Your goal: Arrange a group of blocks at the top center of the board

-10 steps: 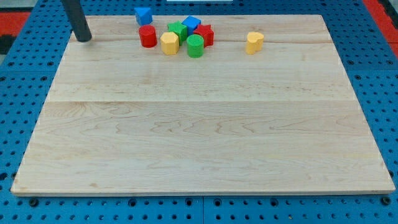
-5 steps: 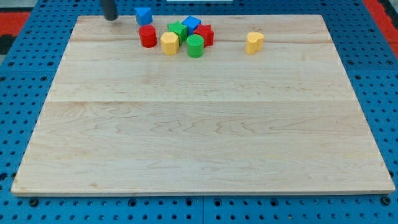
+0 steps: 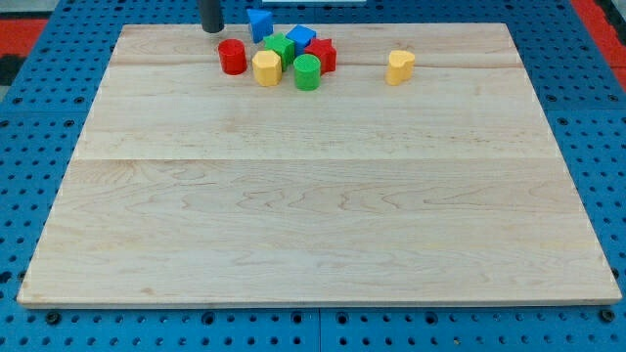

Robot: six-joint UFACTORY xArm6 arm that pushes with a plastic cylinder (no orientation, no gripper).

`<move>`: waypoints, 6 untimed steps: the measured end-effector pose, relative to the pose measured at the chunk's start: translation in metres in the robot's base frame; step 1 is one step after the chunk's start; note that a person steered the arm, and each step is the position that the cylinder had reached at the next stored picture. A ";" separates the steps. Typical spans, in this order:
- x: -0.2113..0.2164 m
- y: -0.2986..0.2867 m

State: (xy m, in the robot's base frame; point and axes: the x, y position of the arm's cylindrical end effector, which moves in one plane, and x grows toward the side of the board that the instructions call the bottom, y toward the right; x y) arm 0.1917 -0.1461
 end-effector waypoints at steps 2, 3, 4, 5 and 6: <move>0.002 0.003; 0.026 0.004; 0.034 0.039; 0.035 0.066; 0.010 0.066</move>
State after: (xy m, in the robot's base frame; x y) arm 0.2022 -0.0799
